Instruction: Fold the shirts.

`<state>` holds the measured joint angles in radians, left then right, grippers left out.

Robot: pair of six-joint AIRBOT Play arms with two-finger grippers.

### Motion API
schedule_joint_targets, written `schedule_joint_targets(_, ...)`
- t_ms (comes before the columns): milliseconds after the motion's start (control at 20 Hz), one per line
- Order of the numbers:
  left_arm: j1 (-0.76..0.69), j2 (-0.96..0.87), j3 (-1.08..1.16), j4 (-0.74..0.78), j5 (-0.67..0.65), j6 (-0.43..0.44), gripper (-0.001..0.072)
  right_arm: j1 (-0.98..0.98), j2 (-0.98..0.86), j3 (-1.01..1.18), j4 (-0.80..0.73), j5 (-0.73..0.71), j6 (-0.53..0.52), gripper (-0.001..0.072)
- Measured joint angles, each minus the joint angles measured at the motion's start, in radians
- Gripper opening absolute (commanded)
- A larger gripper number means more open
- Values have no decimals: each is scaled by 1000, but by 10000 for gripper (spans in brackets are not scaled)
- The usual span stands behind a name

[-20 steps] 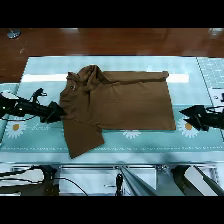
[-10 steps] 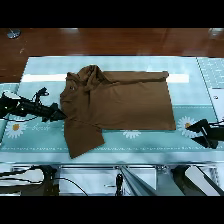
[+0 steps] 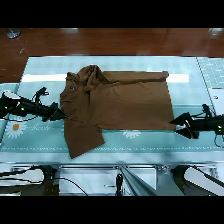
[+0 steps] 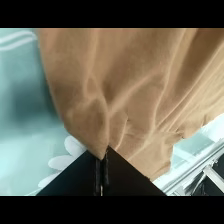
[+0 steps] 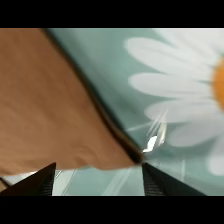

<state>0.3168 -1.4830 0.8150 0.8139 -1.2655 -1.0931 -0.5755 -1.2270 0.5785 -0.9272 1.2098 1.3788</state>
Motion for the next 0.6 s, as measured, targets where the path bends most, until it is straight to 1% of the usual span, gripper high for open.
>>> schedule_joint_targets(50, -2, 0, 0, -1, 2, 0, 33, 33, -20, 14, 13, -14, 8, 620)
schedule_joint_targets(100, -3, 0, 0, -4, 2, 1, 33, 60, -37, 27, 15, -23, 15, 530)
schedule_joint_targets(150, -6, 0, 0, -8, 2, 2, 33, 88, -52, 43, 13, -47, 19, 314)
schedule_joint_targets(200, -10, 0, 0, -15, 2, 2, 33, 113, -65, 58, 6, -80, 21, 30)
schedule_joint_targets(300, -18, 1, 0, -39, 2, 2, 33, 159, -76, 103, -7, -91, 14, 22)
schedule_joint_targets(400, -21, 8, 12, -85, -5, 15, 33, 190, -83, 186, 13, -41, 1, 21)
schedule_joint_targets(500, -16, 28, 66, -185, -25, 45, 32, 207, -80, 337, 47, 3, -19, 21)
schedule_joint_targets(600, -9, 67, 168, -336, -46, 77, 32, 217, -66, 550, 77, 66, -24, 21)
